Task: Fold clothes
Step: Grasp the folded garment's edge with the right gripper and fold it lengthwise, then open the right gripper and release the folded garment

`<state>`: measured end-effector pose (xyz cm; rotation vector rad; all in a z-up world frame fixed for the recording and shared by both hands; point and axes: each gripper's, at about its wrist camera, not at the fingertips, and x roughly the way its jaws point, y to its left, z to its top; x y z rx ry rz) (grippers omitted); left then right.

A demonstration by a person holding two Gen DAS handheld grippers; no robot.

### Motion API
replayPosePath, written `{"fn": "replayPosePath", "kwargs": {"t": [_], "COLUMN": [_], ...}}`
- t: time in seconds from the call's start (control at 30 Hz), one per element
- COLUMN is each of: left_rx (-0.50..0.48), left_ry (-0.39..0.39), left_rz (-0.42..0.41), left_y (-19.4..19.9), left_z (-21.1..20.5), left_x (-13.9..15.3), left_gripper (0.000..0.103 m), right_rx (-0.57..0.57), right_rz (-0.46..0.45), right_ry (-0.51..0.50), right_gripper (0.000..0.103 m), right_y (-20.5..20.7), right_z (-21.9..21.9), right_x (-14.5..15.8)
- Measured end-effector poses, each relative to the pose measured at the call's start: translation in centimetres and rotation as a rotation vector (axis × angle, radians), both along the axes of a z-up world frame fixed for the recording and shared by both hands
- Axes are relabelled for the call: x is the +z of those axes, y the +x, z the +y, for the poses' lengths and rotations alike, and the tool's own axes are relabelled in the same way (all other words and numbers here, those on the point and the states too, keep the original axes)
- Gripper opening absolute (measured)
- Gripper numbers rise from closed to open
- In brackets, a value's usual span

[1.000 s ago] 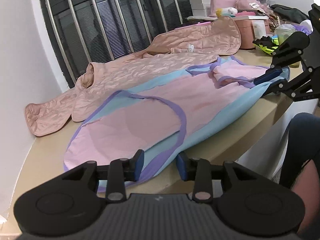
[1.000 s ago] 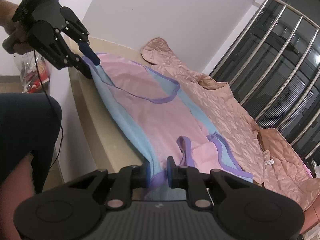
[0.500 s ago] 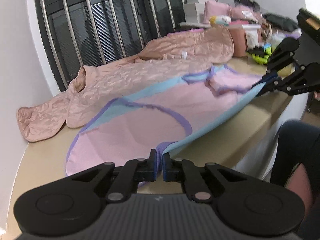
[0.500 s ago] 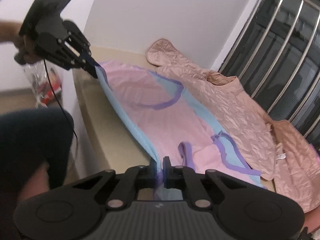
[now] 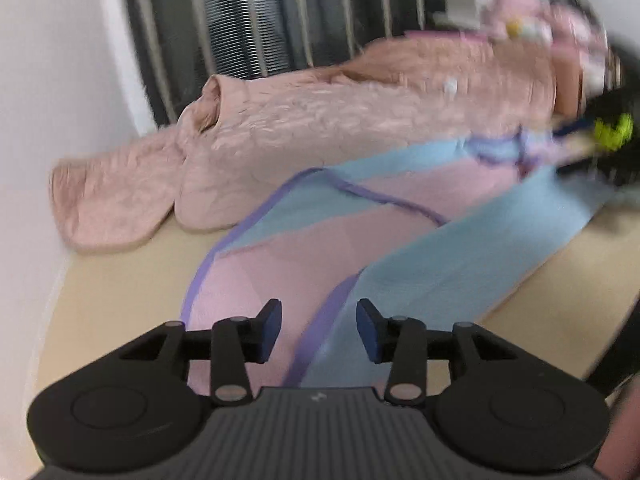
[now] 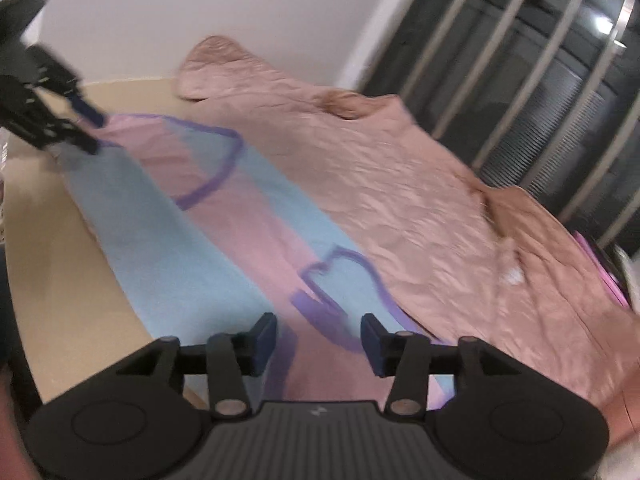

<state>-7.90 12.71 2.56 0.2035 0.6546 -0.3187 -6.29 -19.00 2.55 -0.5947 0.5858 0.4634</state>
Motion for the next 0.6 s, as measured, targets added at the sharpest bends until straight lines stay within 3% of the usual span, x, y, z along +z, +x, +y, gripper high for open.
{"fn": "replayPosePath", "kwargs": {"t": [0.1, 0.2, 0.3, 0.37, 0.4, 0.43, 0.5, 0.57, 0.6], "left_rx": [0.091, 0.187, 0.219, 0.219, 0.209, 0.197, 0.174, 0.157, 0.162], "left_ry": [-0.098, -0.117, -0.134, -0.136, -0.132, -0.127, -0.106, -0.082, -0.058], "left_rz": [0.023, 0.027, 0.027, 0.035, 0.04, 0.045, 0.052, 0.039, 0.027], "left_y": [-1.3, -2.0, -2.0, -1.8, -1.8, -1.8, -1.7, -1.9, -2.0], "left_z": [2.3, 3.7, 4.1, 3.9, 3.8, 3.6, 3.5, 3.4, 3.4], "left_x": [0.1, 0.1, -0.2, -0.5, -0.6, -0.7, -1.0, -1.2, -1.2], "left_gripper": [0.05, 0.05, 0.051, 0.051, 0.046, 0.029, 0.007, 0.004, 0.003], "right_rx": [-0.074, -0.14, -0.083, -0.065, -0.069, -0.078, -0.095, -0.114, -0.129], "right_rz": [-0.063, -0.093, -0.042, 0.003, 0.011, 0.026, 0.053, 0.072, 0.088], "right_ry": [-0.001, 0.036, 0.127, 0.117, 0.099, 0.076, 0.041, 0.069, 0.093], "right_gripper": [0.052, 0.051, 0.052, 0.052, 0.051, 0.049, 0.048, 0.044, 0.033], "right_y": [-1.7, -3.4, -6.2, -7.6, -8.1, -8.2, -8.3, -7.7, -7.2], "right_z": [-1.7, -3.2, -5.0, -5.9, -6.3, -6.7, -7.4, -7.9, -8.0], "right_x": [0.8, 2.2, 3.0, 2.5, 2.2, 1.7, 0.7, 0.1, -0.1]}}
